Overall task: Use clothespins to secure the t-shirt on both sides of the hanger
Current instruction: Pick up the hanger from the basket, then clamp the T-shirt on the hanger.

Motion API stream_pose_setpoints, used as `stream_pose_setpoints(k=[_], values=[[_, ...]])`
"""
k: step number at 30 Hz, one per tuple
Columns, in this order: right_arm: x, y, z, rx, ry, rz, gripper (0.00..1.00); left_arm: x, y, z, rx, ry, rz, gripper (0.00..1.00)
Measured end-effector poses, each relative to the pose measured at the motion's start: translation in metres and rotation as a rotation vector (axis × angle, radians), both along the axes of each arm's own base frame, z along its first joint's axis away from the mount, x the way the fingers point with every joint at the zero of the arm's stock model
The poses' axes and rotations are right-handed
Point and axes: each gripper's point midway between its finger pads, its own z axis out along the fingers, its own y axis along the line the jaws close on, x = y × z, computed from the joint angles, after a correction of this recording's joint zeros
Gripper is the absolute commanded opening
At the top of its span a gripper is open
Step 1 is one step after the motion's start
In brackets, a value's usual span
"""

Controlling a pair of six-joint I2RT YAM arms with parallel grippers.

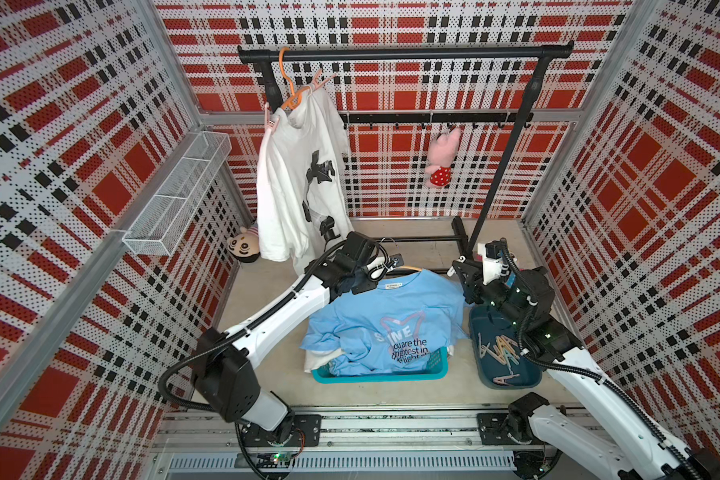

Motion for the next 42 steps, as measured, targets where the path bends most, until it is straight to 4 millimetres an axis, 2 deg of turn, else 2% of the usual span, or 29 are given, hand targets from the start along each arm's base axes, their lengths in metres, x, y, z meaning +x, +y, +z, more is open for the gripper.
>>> stream_pose_setpoints(k=[6, 9, 13, 22, 26, 30, 42], values=[[-0.027, 0.014, 0.038, 0.004, -0.135, 0.144, 0.0, -0.025, 0.006, 0.047, -0.056, -0.21, -0.07, 0.0], [-0.038, 0.019, 0.055, 0.009, -0.175, 0.2, 0.0, -0.034, 0.007, 0.064, -0.073, -0.275, -0.092, 0.0], [-0.052, 0.023, 0.063, 0.016, -0.202, 0.258, 0.0, -0.041, 0.009, 0.078, -0.086, -0.341, -0.111, 0.0], [-0.074, 0.038, 0.06, 0.045, -0.133, 0.415, 0.0, -0.055, 0.019, 0.081, -0.112, -0.428, -0.144, 0.0], [-0.08, 0.041, 0.057, 0.052, -0.114, 0.452, 0.0, -0.058, 0.017, 0.094, -0.153, -0.461, -0.17, 0.0], [-0.083, 0.041, 0.054, 0.044, -0.101, 0.465, 0.0, -0.063, 0.015, 0.102, -0.178, -0.482, -0.198, 0.0], [-0.084, 0.032, 0.058, 0.033, -0.127, 0.408, 0.0, -0.068, 0.01, 0.102, -0.189, -0.486, -0.241, 0.0]])
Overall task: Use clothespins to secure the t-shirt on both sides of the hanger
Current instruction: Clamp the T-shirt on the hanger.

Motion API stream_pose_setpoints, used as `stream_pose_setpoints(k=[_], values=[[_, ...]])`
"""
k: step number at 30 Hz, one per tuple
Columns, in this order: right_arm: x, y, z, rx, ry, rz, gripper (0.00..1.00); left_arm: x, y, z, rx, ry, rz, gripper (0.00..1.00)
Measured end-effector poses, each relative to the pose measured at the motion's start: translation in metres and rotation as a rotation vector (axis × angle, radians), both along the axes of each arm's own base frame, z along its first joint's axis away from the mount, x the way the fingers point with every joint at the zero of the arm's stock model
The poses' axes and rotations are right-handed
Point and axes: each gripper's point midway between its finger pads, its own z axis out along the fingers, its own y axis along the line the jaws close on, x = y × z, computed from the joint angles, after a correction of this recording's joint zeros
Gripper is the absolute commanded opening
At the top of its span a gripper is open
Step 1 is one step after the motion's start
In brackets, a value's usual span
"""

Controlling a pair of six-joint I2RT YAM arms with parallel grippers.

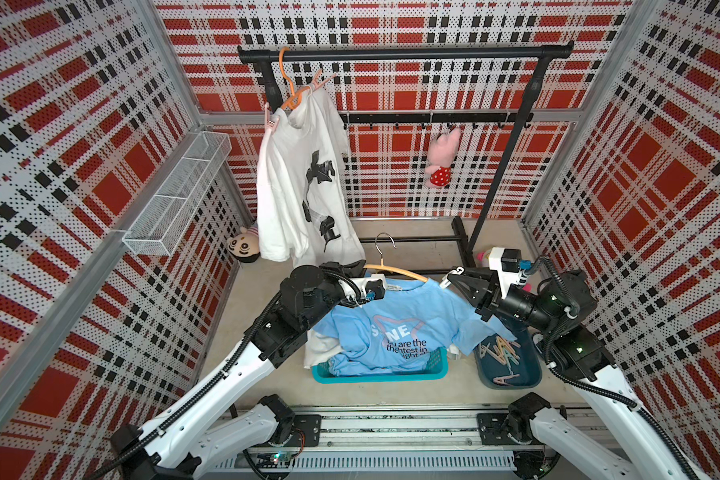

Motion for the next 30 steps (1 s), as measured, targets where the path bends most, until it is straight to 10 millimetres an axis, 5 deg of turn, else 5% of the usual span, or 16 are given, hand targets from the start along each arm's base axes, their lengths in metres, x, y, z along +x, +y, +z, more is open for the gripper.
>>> stream_pose_setpoints(k=[30], values=[[0.002, 0.008, -0.048, -0.056, 0.082, 0.05, 0.0, 0.002, 0.002, -0.019, 0.024, 0.054, -0.013, 0.0]])
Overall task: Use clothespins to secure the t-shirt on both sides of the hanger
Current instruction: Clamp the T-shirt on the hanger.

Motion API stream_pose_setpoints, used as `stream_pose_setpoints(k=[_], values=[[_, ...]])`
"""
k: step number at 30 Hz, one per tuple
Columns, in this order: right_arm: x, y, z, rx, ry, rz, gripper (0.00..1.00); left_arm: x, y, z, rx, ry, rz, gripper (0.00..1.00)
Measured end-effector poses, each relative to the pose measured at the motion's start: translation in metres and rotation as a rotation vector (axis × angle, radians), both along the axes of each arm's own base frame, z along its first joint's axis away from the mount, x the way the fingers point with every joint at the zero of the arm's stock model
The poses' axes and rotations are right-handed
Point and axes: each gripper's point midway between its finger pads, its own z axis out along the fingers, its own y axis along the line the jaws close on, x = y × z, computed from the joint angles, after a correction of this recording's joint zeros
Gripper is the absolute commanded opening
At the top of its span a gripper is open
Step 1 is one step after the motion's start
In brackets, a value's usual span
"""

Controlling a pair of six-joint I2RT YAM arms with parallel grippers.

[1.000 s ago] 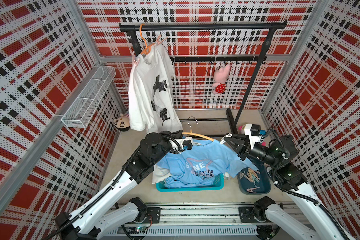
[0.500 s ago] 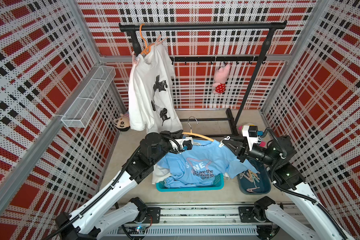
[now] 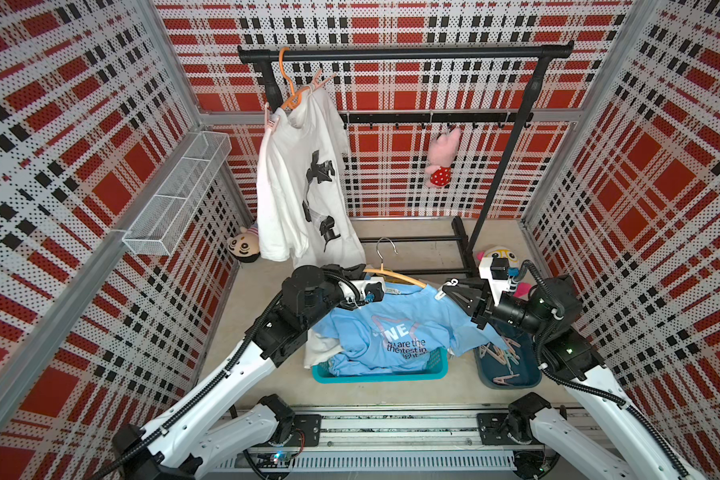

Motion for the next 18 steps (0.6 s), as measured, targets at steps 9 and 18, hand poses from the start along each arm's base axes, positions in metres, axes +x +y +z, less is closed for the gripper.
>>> stream_pose_setpoints(k=[9, 18], values=[[0.003, 0.007, -0.017, -0.076, -0.03, -0.001, 0.0, 0.004, 0.0, -0.015, 0.022, 0.052, 0.011, 0.0], [0.007, 0.01, -0.03, -0.131, -0.054, -0.027, 0.0, 0.006, 0.001, -0.03, 0.042, 0.113, 0.023, 0.0]])
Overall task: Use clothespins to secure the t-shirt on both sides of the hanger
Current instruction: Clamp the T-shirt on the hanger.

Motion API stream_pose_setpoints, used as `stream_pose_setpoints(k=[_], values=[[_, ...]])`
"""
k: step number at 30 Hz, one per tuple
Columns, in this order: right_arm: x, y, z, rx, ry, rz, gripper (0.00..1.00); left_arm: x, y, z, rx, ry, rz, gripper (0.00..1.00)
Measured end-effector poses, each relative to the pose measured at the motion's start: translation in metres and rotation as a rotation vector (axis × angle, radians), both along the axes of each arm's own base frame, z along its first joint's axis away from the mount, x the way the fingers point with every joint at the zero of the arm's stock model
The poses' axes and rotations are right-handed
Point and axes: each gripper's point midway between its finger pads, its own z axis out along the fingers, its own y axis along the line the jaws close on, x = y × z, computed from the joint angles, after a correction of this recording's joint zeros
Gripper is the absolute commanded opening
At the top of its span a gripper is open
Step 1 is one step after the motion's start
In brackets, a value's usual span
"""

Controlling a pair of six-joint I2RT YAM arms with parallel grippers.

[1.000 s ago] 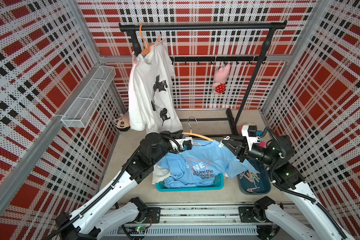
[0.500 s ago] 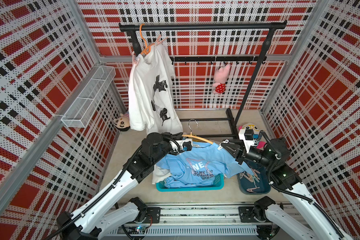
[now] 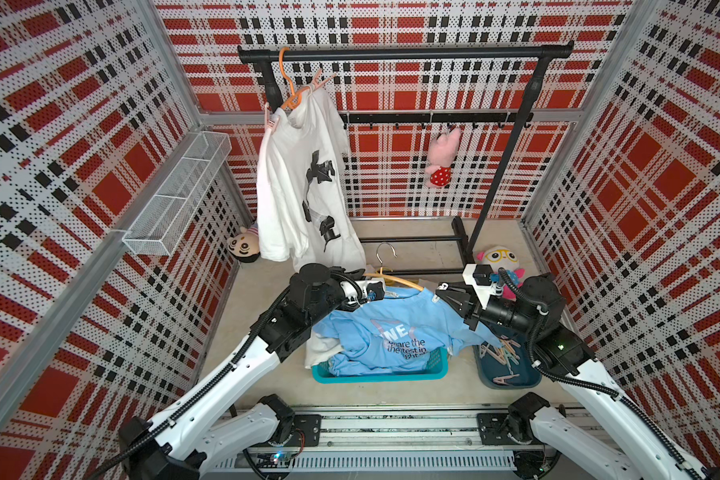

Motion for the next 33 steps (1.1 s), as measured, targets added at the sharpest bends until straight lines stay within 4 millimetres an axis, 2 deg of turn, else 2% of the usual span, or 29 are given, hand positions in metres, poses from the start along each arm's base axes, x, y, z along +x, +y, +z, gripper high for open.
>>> stream_pose_setpoints(k=[5, 15, 26, 33], values=[[0.001, 0.001, -0.007, -0.042, -0.019, -0.022, 0.0, 0.001, -0.001, -0.007, 0.006, 0.031, 0.003, 0.0], [0.006, -0.002, -0.013, -0.076, -0.059, -0.068, 0.0, 0.003, -0.002, -0.007, 0.001, 0.074, 0.004, 0.0], [0.015, -0.005, -0.007, 0.011, 0.02, -0.096, 0.0, 0.004, -0.001, 0.005, -0.03, 0.039, 0.008, 0.0], [0.018, -0.008, -0.005, 0.085, 0.108, -0.093, 0.0, 0.005, 0.0, 0.004, -0.037, 0.013, 0.012, 0.0]])
